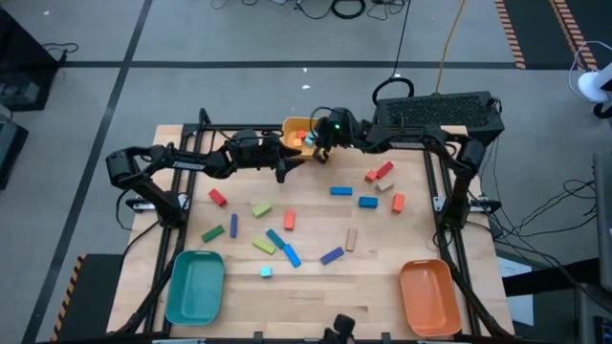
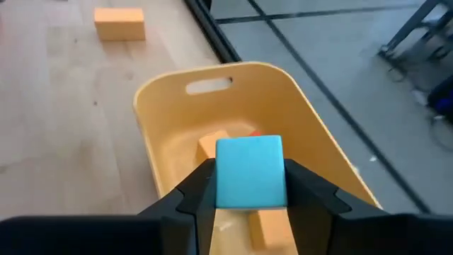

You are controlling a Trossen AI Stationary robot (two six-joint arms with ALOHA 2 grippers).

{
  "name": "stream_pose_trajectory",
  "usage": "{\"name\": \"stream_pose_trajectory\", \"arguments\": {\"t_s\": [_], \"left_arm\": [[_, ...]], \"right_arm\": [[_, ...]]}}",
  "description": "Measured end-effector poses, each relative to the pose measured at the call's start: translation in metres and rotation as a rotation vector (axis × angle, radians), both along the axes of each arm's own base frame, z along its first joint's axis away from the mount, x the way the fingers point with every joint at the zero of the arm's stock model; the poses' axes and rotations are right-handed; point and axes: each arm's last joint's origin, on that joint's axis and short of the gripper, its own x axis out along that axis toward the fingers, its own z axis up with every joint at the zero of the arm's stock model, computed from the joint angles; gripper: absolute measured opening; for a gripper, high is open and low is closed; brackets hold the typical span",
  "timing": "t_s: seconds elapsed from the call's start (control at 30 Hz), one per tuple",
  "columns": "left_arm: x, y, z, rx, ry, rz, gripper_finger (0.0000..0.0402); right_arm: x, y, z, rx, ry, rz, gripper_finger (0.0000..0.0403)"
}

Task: Sort blocks by size
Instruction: Put the top blue square block into the yellow bin, then put the orange square block into the yellow bin

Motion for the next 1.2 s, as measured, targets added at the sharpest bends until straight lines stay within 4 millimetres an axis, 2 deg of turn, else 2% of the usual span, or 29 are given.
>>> {"name": "stream_pose_trajectory", "arguments": {"t_s": [0.17,0.3,0.5,0.6,0.67,0.97,1.2], "left_arm": [[0.001,-0.001,0.000,0.016,0.007,0.011,0.0174],[0.001,-0.002,-0.001,0.011,0.012,0.011,0.0165],[0.000,-0.001,-0.005,0.007,0.062,0.059,0.0164],[0.000,0.001,-0.011,0.004,0.179,0.159,0.0164],[0.002,0.001,-0.009,0.021,0.198,0.164,0.0164],[0.009,-0.002,0.001,0.057,0.145,0.119,0.0164],[0.007,-0.005,-0.005,0.024,0.204,0.042,0.0164]], "right_arm": [[0.019,-0.014,-0.021,0.078,0.123,-0.004,0.0125],[0.030,-0.027,-0.028,0.113,0.155,-0.029,0.0126],[0.030,-0.039,-0.035,0.142,0.176,-0.066,0.0129],[0.030,-0.039,-0.035,0.152,0.173,-0.073,0.0146],[0.029,-0.039,-0.035,0.155,0.182,-0.072,0.0165],[0.022,-0.034,-0.017,0.155,0.197,-0.066,0.0235],[-0.002,-0.016,0.011,0.210,0.340,-0.039,0.0228]]}}
